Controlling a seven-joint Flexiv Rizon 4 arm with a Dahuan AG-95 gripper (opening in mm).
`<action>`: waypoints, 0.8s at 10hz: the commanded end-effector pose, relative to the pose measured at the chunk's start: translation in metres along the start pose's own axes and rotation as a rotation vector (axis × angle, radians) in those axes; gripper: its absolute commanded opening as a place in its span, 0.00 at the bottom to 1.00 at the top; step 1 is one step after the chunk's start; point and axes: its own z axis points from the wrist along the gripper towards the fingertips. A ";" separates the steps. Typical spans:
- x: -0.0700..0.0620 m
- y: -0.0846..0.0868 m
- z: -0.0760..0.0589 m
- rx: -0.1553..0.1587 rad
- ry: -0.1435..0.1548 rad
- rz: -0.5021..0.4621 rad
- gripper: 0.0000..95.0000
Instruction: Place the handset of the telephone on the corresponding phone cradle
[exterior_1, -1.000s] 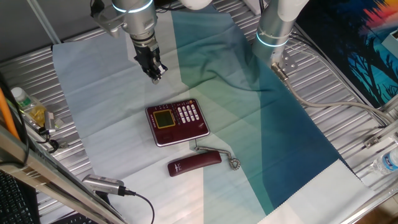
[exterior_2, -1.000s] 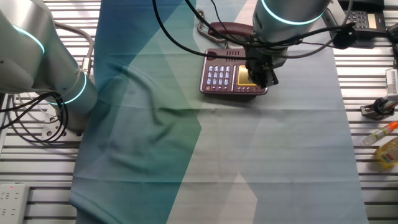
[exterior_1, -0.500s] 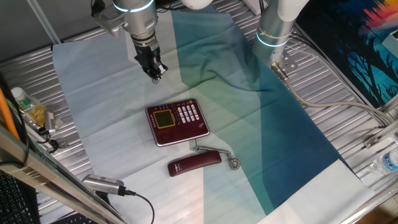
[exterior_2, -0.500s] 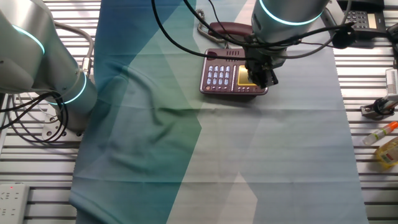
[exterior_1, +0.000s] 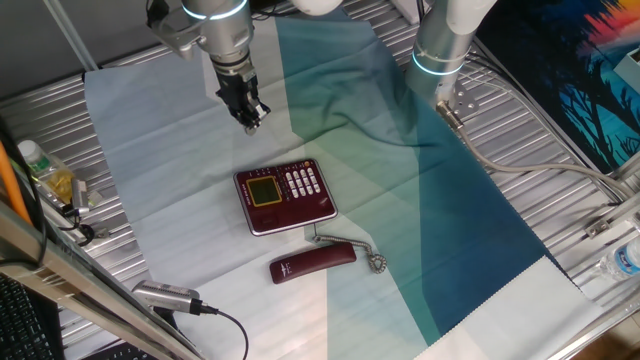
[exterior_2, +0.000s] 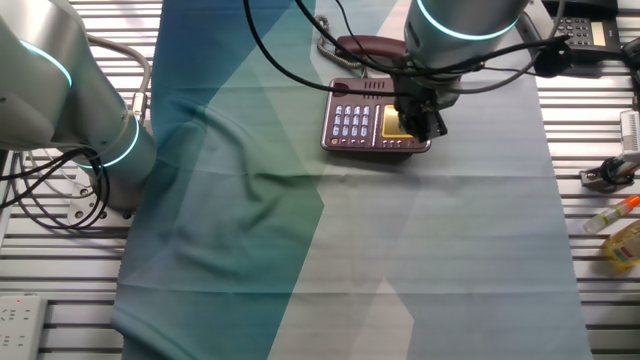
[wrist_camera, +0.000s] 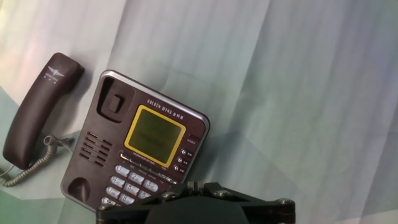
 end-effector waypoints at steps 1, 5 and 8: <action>0.002 0.002 0.001 -0.005 -0.008 0.001 0.20; 0.007 0.008 0.006 0.002 -0.026 -0.002 0.20; 0.011 0.015 0.009 0.012 -0.042 0.007 0.20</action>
